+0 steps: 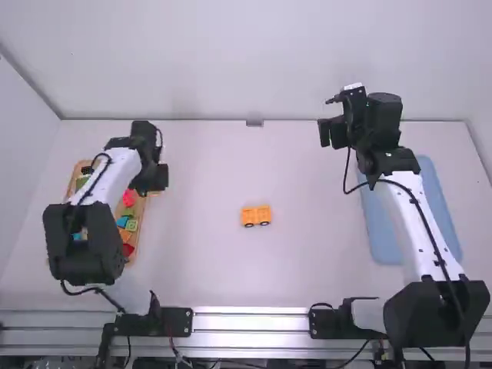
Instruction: Assemble lego blocks to make yellow taxi
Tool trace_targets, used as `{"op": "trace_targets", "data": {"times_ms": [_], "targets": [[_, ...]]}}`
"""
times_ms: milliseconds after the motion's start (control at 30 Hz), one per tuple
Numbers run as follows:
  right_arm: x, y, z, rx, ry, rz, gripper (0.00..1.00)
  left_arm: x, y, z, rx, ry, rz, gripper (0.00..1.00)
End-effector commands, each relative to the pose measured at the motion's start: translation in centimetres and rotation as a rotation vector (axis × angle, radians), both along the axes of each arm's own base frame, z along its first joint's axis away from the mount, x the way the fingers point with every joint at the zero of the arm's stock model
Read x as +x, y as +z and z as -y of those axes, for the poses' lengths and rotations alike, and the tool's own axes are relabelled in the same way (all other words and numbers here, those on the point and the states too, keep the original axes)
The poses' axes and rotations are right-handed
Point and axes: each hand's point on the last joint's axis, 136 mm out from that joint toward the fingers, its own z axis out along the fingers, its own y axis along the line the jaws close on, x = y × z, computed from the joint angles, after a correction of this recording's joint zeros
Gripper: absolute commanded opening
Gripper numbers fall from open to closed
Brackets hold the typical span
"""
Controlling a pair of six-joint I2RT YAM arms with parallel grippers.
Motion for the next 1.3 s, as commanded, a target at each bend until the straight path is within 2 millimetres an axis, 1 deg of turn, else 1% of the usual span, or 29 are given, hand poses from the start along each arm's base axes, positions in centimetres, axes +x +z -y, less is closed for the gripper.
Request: {"op": "trace_targets", "data": {"times_ms": [0, 33, 67, 100, 133, 167, 200, 233, 267, 300, 400, 433, 467, 500, 567, 600, 667, 700, 767, 867, 967, 1067, 1133, 1200, 1267], "targets": [[0.4, 1.3, -0.1, 0.004, 0.002, 0.027, 0.98, -0.3, -0.4, 3.5, -0.023, 0.068, 0.017, 0.02], [0.4, 1.3, -0.1, 0.005, 0.001, 0.027, 0.98, -0.2, -0.4, 4.4, -0.029, 0.066, 0.027, 0.02], [0.4, 1.3, -0.1, 0.004, 0.002, 0.027, 0.98, 0.0, -0.5, 5.8, -0.038, 0.060, 0.043, 0.06], [0.4, 1.3, -0.1, 0.005, 0.001, 0.027, 0.98, 0.1, -0.6, 6.7, -0.046, 0.055, 0.054, 0.10], [0.4, 1.3, -0.1, 0.005, 0.001, 0.027, 0.98, 0.4, -0.7, 8.3, -0.061, 0.045, 0.078, 0.10], [0.3, 1.3, -0.1, 0.005, 0.002, 0.027, 0.98, 0.6, -0.8, 9.1, -0.071, 0.052, 0.091, 0.09], [0.4, 1.3, -0.1, 0.005, 0.001, 0.027, 0.98, 0.8, -0.7, 10.1, -0.087, 0.066, 0.112, 0.02], [0.3, 1.3, -0.1, 0.005, 0.002, 0.026, 0.98, 1.0, -0.7, 10.8, -0.102, 0.076, 0.127, 0.02], [0.3, 1.3, -0.1, 0.004, 0.002, 0.026, 0.98, 1.0, -0.8, 12.5, -0.155, 0.090, 0.136, 0.02], [0.3, 1.3, -0.1, 0.004, 0.001, 0.025, 0.98, 0.8, -0.9, 14.0, -0.213, 0.085, 0.128, 0.03], [0.3, 1.2, -0.1, 0.004, 0.002, 0.023, 0.98, -0.1, -1.2, 17.7, -0.379, 0.089, 0.081, 0.02], [0.3, 1.2, -0.1, 0.004, 0.002, 0.023, 0.98, -0.7, -1.5, 18.6, -0.435, 0.136, 0.054, 0.02], [0.3, 1.2, -0.1, 0.004, 0.002, 0.022, 0.98, -1.0, -1.7, 19.0, -0.458, 0.178, 0.038, 0.02], [0.3, 1.2, -0.1, 0.004, 0.002, 0.022, 0.98, -1.8, -2.3, 19.3, -0.499, 0.332, -0.009, 0.02], [0.3, 1.2, -0.1, 0.004, 0.002, 0.022, 0.98, -2.5, -2.9, 19.1, -0.510, 0.475, -0.041, 0.02], [0.3, 1.2, -0.1, 0.004, 0.001, 0.022, 0.98, -3.1, -3.7, 18.6, -0.505, 0.639, -0.061, 0.03], [0.3, 1.2, -0.1, 0.004, 0.002, 0.022, 0.99, -3.5, -4.7, 17.7, -0.483, 0.778, -0.055, 0.02], [0.3, 1.2, -0.1, 0.004, 0.002, 0.022, 0.98, -3.5, -4.8, 17.5, -0.475, 0.798, -0.050, 0.02], [0.3, 1.2, -0.1, 0.004, 0.001, 0.022, 0.98, -3.9, -5.4, 16.2, -0.422, 0.921, -0.026, 0.02], [0.3, 1.2, -0.1, 0.004, 0.002, 0.022, 0.98, -4.3, -5.6, 15.2, -0.380, 1.016, -0.010, 0.03], [0.3, 1.2, -0.1, 0.004, 0.002, 0.022, 0.98, -4.4, -5.8, 14.7, -0.356, 1.049, 0.004, 0.02], [0.3, 1.2, -0.1, 0.004, 0.002, 0.022, 0.98, -4.4, -6.6, 14.7, -0.341, 1.053, -0.008, 0.02], [0.3, 1.2, -0.1, 0.005, 0.002, 0.022, 0.98, -4.0, -7.2, 15.2, -0.358, 1.044, -0.019, 0.02], [0.3, 1.2, -0.1, 0.004, 0.002, 0.022, 0.98, -3.4, -7.5, 16.0, -0.394, 0.995, -0.029, 0.02], [0.3, 1.2, -0.1, 0.004, 0.001, 0.022, 0.98, -3.1, -7.7, 16.3, -0.411, 0.982, -0.031, 0.02]]}}
